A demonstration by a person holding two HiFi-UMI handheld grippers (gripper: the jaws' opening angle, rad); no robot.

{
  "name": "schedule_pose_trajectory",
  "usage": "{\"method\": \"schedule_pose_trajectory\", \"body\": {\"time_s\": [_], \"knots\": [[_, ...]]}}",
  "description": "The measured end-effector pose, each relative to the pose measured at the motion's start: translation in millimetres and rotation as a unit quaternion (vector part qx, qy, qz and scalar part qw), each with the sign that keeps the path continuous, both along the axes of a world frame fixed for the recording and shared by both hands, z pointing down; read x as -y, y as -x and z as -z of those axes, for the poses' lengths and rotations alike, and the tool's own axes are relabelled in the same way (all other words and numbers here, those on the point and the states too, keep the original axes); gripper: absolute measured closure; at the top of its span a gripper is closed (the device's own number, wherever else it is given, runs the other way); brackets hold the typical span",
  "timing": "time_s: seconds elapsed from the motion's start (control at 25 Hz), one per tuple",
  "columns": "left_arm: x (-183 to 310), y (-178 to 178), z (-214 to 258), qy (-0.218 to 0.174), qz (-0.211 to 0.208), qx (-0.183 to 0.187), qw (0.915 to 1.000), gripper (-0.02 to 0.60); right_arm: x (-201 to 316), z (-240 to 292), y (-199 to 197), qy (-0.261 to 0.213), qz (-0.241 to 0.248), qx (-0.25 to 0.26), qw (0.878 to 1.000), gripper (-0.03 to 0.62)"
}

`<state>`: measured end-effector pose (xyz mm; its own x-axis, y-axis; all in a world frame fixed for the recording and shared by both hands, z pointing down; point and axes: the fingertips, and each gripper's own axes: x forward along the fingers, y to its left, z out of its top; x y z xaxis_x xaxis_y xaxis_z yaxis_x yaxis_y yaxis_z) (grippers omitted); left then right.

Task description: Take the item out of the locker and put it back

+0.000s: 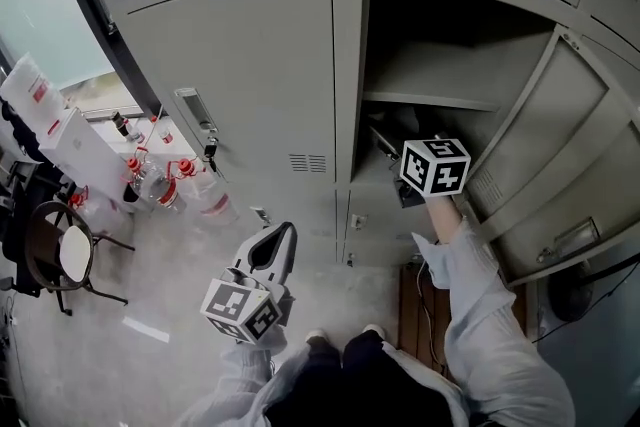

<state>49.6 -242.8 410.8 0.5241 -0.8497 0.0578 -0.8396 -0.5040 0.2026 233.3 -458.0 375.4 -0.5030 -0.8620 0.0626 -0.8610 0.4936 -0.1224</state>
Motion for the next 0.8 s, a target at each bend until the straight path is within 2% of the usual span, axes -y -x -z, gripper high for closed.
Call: {"method": "schedule_pose_trajectory", "body": {"time_s": [0.16, 0.4, 0.64, 0.8], "knots": [[-1, -10, 4, -0.005, -0.022, -0.006, 0.9997, 0.572, -32, 3, -14, 0.017, -0.003, 0.043, 0.999, 0.100], [1, -24, 6, -0.009, -0.049, -0.016, 0.9986, 0.572, -86, 15, -27, 0.020, 0.002, 0.067, 0.998, 0.100], [2, -37, 1, -0.005, -0.074, -0.019, 0.9971, 0.572, -148, 24, -42, 0.004, -0.001, 0.045, 0.999, 0.100], [4, -45, -4, 0.002, -0.084, -0.030, 0.9960, 0.572, -194, 6, -52, 0.004, -0.025, 0.028, 0.999, 0.100]]}}
